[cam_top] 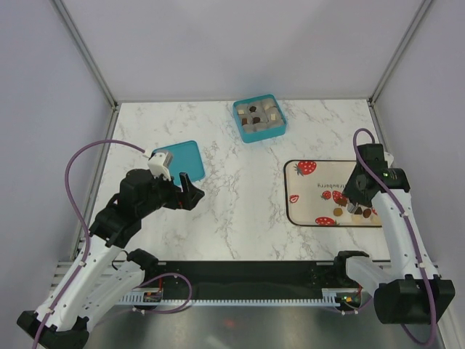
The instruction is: Pack the chocolate
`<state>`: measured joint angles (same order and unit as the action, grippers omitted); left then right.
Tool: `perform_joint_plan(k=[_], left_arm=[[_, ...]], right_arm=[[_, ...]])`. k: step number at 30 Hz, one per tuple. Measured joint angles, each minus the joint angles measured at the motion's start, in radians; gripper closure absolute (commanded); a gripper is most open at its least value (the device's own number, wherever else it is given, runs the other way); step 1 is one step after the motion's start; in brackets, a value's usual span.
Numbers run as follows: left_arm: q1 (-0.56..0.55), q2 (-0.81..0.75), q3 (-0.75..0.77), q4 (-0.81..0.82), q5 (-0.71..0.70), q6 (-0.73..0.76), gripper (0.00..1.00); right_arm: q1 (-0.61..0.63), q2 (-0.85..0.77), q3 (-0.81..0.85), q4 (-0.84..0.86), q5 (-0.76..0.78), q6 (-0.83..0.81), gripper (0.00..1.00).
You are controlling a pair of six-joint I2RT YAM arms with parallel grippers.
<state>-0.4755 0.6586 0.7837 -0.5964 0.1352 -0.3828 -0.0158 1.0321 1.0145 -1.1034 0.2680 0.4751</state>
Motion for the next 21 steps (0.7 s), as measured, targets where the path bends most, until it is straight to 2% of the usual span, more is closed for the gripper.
perform_joint_plan(k=[9, 21], left_arm=[[0.000, 0.000, 0.000, 0.000, 0.003, 0.000, 0.01], [0.000, 0.000, 0.000, 0.000, 0.004, 0.000, 0.01]], right_arm=[[-0.007, -0.011, -0.071, 0.006, -0.063, 0.005, 0.53], [-0.007, -0.015, -0.079, 0.043, -0.110, 0.001, 0.54]])
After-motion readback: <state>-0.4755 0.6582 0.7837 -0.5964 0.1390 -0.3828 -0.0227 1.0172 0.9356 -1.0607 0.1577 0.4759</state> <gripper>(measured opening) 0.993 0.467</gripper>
